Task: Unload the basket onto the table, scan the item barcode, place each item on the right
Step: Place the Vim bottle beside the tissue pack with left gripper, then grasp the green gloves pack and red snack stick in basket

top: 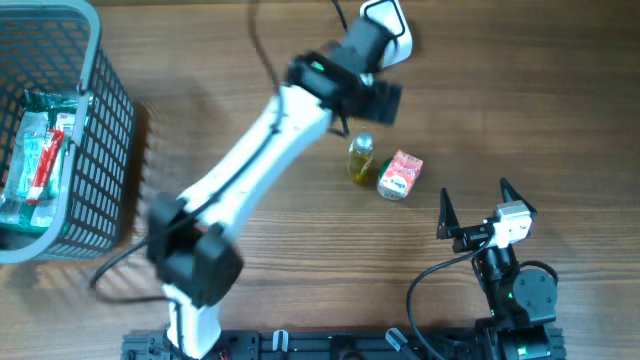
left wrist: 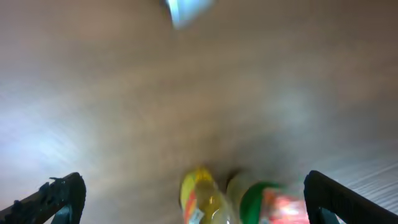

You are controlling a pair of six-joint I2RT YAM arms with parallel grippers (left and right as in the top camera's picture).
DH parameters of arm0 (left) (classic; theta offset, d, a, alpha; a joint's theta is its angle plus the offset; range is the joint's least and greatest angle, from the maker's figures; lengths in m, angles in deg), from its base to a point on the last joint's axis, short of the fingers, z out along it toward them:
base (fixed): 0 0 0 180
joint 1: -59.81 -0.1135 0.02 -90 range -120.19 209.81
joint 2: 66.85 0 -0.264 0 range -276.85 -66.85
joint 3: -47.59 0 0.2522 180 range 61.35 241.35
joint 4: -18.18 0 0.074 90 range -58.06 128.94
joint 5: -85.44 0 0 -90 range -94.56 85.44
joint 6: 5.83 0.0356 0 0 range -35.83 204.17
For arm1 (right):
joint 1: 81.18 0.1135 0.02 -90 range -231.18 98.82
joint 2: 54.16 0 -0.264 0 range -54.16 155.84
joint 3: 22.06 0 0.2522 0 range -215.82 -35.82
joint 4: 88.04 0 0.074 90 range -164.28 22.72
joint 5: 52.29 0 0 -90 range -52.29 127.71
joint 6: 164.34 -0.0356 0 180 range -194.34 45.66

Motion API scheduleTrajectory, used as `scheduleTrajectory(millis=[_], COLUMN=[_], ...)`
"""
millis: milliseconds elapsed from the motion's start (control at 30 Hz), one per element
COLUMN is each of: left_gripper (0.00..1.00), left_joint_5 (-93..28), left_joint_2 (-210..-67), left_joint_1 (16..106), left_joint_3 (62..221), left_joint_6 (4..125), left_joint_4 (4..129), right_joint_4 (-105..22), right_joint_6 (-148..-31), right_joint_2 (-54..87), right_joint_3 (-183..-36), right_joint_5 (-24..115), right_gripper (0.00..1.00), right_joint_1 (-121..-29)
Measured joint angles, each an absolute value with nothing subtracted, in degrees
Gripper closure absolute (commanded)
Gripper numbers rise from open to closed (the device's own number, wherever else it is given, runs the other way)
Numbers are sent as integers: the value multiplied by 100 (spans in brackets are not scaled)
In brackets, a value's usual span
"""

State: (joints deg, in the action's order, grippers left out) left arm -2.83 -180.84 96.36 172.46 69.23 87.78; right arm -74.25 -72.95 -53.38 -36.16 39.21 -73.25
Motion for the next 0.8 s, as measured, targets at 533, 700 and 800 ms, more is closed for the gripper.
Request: scheduleTrajectory(millis=[533, 700, 800], left_gripper=[0, 0, 0], left_joint_5=[1470, 806, 498], left_joint_2=[-16010, -16812, -17226], left_joint_1=[4231, 2782, 2345], left_joint_3=[18317, 17878, 17417], left_joint_6=[9917, 10112, 10363], left_joint_4=[9221, 9685, 9766], right_joint_4=[-7425, -7425, -7425], right_joint_6=[-7295, -7295, -7295], right_joint_2=[-5338, -5338, -5338], right_joint_3=[-3616, -3618, -3618], right_joint_5=[3921, 3921, 3921], right_gripper=[0, 0, 0], right_joint_1=[-7325, -7325, -7325])
